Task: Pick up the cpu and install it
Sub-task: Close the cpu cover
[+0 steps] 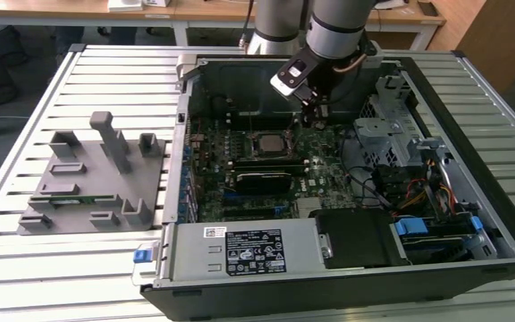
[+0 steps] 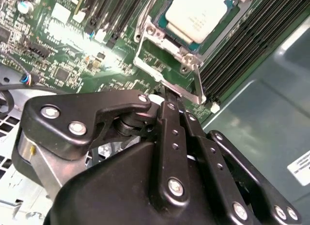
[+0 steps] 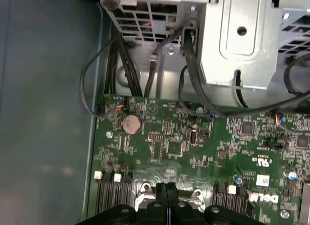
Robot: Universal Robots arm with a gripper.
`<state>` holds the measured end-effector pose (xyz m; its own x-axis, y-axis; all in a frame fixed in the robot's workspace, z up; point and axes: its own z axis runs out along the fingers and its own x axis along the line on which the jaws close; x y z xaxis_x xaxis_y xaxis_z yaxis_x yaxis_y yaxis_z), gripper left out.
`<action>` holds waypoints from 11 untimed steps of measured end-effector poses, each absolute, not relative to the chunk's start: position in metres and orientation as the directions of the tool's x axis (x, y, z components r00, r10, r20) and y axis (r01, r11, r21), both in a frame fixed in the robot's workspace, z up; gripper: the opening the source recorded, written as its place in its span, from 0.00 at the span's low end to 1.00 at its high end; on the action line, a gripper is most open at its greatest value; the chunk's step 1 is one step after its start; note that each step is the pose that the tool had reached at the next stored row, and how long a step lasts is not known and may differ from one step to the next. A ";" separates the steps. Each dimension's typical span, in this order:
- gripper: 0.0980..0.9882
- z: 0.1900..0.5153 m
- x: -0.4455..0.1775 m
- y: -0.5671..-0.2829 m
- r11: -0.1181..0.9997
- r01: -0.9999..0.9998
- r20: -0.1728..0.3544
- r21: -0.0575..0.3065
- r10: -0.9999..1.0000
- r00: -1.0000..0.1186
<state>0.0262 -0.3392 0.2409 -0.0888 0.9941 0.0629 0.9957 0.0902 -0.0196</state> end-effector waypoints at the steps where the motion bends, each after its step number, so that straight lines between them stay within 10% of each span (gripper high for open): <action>1: 0.01 0.241 0.025 -0.340 0.090 0.996 0.063 -0.020 0.994 -0.089; 11: 0.01 0.238 0.011 -0.342 0.090 0.996 0.063 -0.020 0.994 -0.089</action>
